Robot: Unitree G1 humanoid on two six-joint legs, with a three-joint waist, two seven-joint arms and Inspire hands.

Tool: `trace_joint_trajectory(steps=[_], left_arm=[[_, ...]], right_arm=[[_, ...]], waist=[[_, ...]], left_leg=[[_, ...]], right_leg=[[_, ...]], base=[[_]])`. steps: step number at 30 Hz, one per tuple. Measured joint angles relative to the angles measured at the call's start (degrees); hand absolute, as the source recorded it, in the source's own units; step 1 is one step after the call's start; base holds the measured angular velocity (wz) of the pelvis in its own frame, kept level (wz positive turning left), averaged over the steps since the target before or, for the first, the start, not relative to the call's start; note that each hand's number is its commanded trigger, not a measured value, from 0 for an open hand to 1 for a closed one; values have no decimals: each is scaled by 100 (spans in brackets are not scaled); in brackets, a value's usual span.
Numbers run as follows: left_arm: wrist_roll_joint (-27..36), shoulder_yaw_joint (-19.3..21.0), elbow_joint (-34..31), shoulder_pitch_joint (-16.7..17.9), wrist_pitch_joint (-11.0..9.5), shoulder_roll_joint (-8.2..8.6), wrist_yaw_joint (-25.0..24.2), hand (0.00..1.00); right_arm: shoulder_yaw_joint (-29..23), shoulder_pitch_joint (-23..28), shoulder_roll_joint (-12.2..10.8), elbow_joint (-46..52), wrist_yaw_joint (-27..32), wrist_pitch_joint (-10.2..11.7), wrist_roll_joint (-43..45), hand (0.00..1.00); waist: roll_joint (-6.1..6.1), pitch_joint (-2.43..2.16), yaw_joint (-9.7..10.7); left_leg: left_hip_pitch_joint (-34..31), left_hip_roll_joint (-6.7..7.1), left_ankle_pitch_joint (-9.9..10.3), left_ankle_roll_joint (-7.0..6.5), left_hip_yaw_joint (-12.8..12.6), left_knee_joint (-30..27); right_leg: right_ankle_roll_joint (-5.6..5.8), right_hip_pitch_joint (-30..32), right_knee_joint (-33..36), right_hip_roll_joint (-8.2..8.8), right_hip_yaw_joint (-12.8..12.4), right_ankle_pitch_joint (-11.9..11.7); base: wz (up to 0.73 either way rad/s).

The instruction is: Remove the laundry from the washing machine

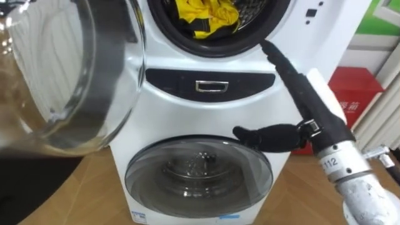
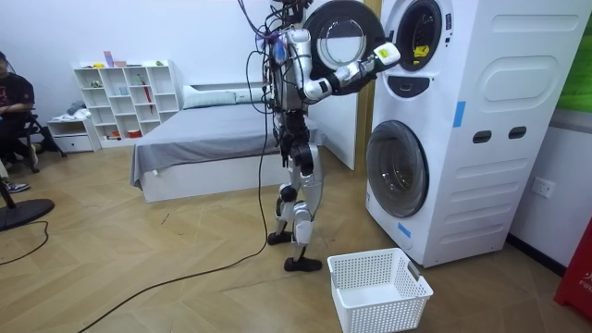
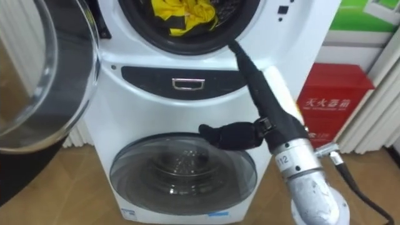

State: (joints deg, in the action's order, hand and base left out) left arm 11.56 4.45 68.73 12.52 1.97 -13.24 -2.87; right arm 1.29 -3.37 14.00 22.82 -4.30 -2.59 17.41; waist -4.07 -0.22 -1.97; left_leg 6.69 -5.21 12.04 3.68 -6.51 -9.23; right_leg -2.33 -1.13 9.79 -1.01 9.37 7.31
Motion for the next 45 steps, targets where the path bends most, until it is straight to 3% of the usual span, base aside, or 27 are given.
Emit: trace_joint_trajectory(steps=[5, 10, 13, 14, 16, 17, 19, 20, 21, 22, 25, 26, 27, 28, 30, 31, 32, 33, 35, 36, 37, 39, 40, 42, 43, 44, 45], left_arm=[[8, 179, -2, 80, 0, 35, -3, 0], [7, 282, 1, 133, 25, 75, -5, 0], [-2, 263, -3, 57, 37, 76, 0, 0], [3, 259, 0, -3, 42, 53, 0, 0], [-7, 235, 5, -70, 12, -2, 0, 0], [-6, 222, 21, -83, 17, -52, 1, 0], [-30, 221, 41, -44, 59, -98, 2, 0], [-114, 214, 39, -20, 107, -88, 2, 0], [-115, 220, 53, 32, 178, -84, 4, 0], [-119, 216, 70, 55, 196, -81, 6, 0], [-120, 208, 55, 82, 317, 39, 6, 0], [-110, 217, 20, 78, 335, 70, 7, 0], [-103, 218, -5, 75, 335, 75, 7, 0], [-99, 216, -4, 75, 335, 68, 7, 0], [-119, 213, 4, 110, 334, 45, 8, 0], [-118, 211, 2, 94, 334, 57, 8, 0], [-116, 218, 5, 80, 325, 64, 8, 0], [-112, 218, 5, 35, 301, 54, 7, 0], [-108, 215, -1, -28, 277, 54, 4, 0], [-92, 214, 2, -65, 283, 65, 5, 0], [-85, 216, 6, -65, 282, 63, 6, 0], [-22, 204, 3, -109, 288, 55, 9, 0], [20, 201, 3, -137, 293, 55, 9, 0], [26, 171, 4, -210, 296, 50, 33, 0], [28, 133, 7, -243, 293, 42, 51, 0], [21, 90, 29, -375, 284, 20, 108, 0], [23, 97, 57, -548, 252, -30, 112, 0]], right_arm=[[-172, -344, 241, 41, -4, -5, -2, 0], [-318, -610, 281, 129, -2, -6, 159, 0], [-230, -610, 275, 160, -4, -17, 509, 0], [-190, -673, 264, 161, -7, -51, 593, 0], [-78, -879, 275, 145, -69, -71, 727, 0], [-45, -949, 278, 135, -79, -57, 732, 0], [55, -948, 282, 51, -64, -47, 859, 0], [181, -956, 324, 21, -12, -40, 974, 0], [265, -957, 330, -38, 46, 18, 987, 0], [296, -959, 331, -74, 53, 19, 988, 0], [418, -1197, 361, -406, 54, -20, 982, 0], [473, -1370, 362, -578, 26, -21, 982, 0], [478, -1531, 362, -687, 19, -56, 979, 0], [476, -1589, 363, -704, 19, -88, 980, 0], [489, -1631, 379, -692, 33, -108, 988, 0], [486, -1634, 389, -693, 41, -113, 988, 0], [495, -1628, 387, -695, 38, -139, 1008, 0], [497, -1631, 400, -687, 37, -143, 1049, 0], [498, -1632, 404, -650, 37, -203, 1101, 0], [504, -1629, 436, -632, 41, -239, 1177, 0], [517, -1616, 438, -632, 42, -256, 1205, 0], [534, -1524, 461, -542, 68, -190, 1235, 0], [537, -1448, 455, -415, 82, -193, 1246, 0], [538, -1019, 463, -132, 203, 16, 1259, 0], [541, -956, 474, -133, 202, 68, 1241, 0], [534, -824, 476, -139, 219, 136, 1238, 0], [491, -725, 481, -165, 248, 141, 1234, 0]], waist=[[-36, 5, -9], [-30, 9, -27], [-29, 14, -180], [-95, 62, -293], [-163, 88, -337], [-183, 111, -400], [-209, 105, -656], [-147, 103, -726], [-137, 99, -761], [-167, 102, -785], [-245, 122, -850], [-255, 128, -926], [-251, 131, -959], [-248, 131, -957], [-325, 89, -910], [-323, 90, -885], [-375, 57, -893], [-420, 30, -882], [-419, 29, -834], [-355, 79, -813], [-348, 85, -802], [-319, 85, -629], [-324, 90, -540], [-303, 98, -425], [-279, 107, -403], [-179, 132, -355], [-147, 85, -411]], left_leg=[[-4, -1, 0, 0, 7, 3], [20, -11, 0, 0, 18, 0], [-3, -13, 0, 0, 10, -65], [-23, -9, 4, 4, -14, -175], [-244, -41, 101, 24, -46, -606], [-475, -117, 207, 52, -45, -1142], [-795, -267, 251, 51, -45, -2211], [-1112, -411, 221, 9, 98, -2970], [-1384, -494, 110, -139, 230, -3574], [-1466, -492, 117, -161, 256, -3724], [-2042, -174, 251, -194, 209, -3399], [-2268, -32, 232, -198, 175, -2916], [-2393, 30, 117, -152, 171, -2229], [-2423, 39, -59, -202, 183, -1900], [-2359, 120, -708, -269, 163, -1410], [-2293, 159, -812, -365, 154, -1368], [-2195, 260, -814, -441, 92, -1344], [-2162, 338, -749, -480, 6, -1400], [-2144, 400, -565, -546, -94, -1560], [-2135, 417, -389, -591, -150, -1781], [-2130, 442, -324, -611, -189, -1865], [-1872, 633, -109, -690, -291, -1614], [-1794, 701, -83, -720, -300, -1591], [-1435, 819, 1, -859, -456, -1504], [-1331, 833, 22, -886, -451, -1468], [-1112, 831, 57, -898, -397, -1302], [-991, 829, 104, -886, -297, -1114]], right_leg=[[2, 5, 10, -5, 3, -1], [-2, -14, 8, -14, 2, -3], [-10, 5, 42, -17, -12, 3], [-27, 41, 166, -6, -59, 68], [-83, 218, 455, -8, -130, 239], [-129, 282, 568, -39, -137, 332], [-228, 209, 723, -112, -230, 474], [-304, 109, 800, -166, -213, 551], [-371, 23, 950, -246, -233, 688], [-407, 2, 1027, -251, -244, 746], [-500, -27, 1188, -243, -313, 941], [-514, -44, 1182, -229, -317, 982], [-521, -81, 1154, -235, -303, 1035], [-510, -106, 1125, -243, -286, 1062], [-363, -413, 928, -193, -413, 1137], [-319, -472, 842, -182, -431, 1148], [-272, -543, 742, -68, -459, 1164], [-216, -594, 648, 39, -466, 1175], [-141, -711, 606, 160, -469, 1190], [-91, -815, 621, 214, -525, 1213], [-34, -852, 678, 263, -574, 1245], [189, -688, 1436, 486, -579, 1369], [223, -561, 1785, 560, -533, 1385], [503, -146, 3019, 873, -367, 1129], [549, -88, 3241, 897, -347, 982], [559, 49, 3638, 863, -351, 657], [566, 263, 3860, 837, -399, 681]], base=[[4], [2], [-8], [-13], [-1], [-8], [-25], [-4], [11], [31], [12], [-21], [-18], [-15], [0], [3], [-8], [-13], [-13], [-19], [-21], [7], [25], [-7], [-24], [-17], [-23]])
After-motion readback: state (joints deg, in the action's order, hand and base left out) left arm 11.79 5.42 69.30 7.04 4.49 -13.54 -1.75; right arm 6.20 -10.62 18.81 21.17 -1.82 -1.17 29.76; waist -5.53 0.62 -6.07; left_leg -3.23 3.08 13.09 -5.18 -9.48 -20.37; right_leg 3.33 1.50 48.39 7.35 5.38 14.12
